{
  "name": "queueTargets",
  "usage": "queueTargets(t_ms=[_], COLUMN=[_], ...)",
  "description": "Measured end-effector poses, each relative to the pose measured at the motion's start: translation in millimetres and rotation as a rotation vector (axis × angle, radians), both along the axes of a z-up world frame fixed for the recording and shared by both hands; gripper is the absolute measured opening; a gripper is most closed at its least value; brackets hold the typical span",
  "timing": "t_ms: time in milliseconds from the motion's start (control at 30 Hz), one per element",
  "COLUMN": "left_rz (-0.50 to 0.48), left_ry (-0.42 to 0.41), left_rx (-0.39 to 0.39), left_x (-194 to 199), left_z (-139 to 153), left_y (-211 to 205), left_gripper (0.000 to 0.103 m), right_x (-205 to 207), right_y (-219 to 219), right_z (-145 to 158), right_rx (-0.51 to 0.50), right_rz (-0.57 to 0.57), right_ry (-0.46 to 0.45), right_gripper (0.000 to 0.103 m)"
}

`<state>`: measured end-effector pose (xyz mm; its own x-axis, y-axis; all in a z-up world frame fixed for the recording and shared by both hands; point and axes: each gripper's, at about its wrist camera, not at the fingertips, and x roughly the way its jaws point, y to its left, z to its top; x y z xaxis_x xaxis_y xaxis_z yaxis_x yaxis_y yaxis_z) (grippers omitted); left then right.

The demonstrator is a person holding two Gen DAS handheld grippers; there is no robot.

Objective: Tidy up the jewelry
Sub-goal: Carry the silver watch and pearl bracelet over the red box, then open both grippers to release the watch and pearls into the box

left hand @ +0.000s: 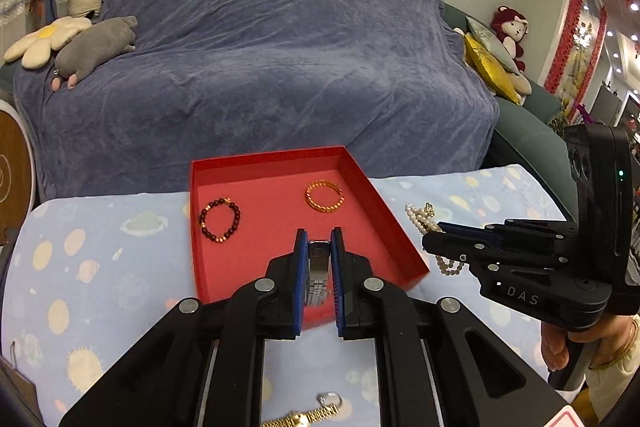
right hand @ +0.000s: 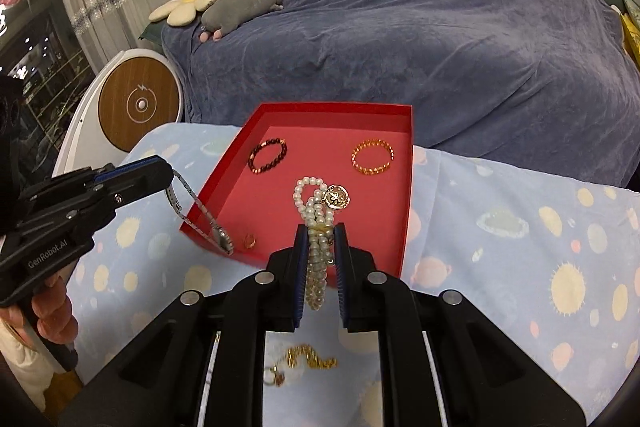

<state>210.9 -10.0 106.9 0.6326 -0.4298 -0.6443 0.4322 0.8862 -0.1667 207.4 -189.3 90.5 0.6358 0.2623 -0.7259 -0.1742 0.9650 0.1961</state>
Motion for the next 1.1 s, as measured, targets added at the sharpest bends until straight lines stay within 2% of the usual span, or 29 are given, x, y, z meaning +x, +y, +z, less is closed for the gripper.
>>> queueTargets(t_ms=[233,467,600,633,700,767,867,1000,1100], left_rz=[0.077,0.114,0.163,0.191,0.228,0.263,0.292,0.316,0.313], left_ry=[0.050,0.104,0.087,0.070,0.063,0.052,0.023,-0.011,-0.014], left_rx=[0.006,0.018,0.063,0.080,0.094,0.091,0.078,0.075,0.074], left_x=[56.6,85.0,91.8,91.6,91.1,87.6,72.1,35.8,5.0], left_z=[-30.8,-58.3,-67.4,-67.7,-67.1,-63.3,-51.2,-33.3,-24.2], left_y=[4.8,10.8,14.2,15.7,20.2,28.2,41.0,54.6,60.8], left_gripper=[0.009,0.009,0.009,0.011,0.022,0.041,0.050,0.061,0.064], right_x=[61.4,86.5,93.6,93.8,89.0,80.2,55.1,8.0,-33.5], right_y=[7.0,10.1,8.9,7.2,3.3,-1.3,-8.8,-13.0,-17.7], right_z=[-47.5,-82.1,-87.2,-85.9,-80.1,-71.6,-52.5,-24.4,-9.2], right_rx=[-0.018,-0.037,-0.065,-0.064,-0.058,-0.047,-0.027,-0.063,-0.056], right_rz=[-0.034,-0.053,-0.082,-0.094,-0.112,-0.128,-0.124,-0.111,-0.103], right_ry=[0.067,0.126,0.115,0.103,0.078,0.047,0.016,-0.029,-0.039], right_gripper=[0.012,0.012,0.014,0.015,0.020,0.033,0.034,0.034,0.037])
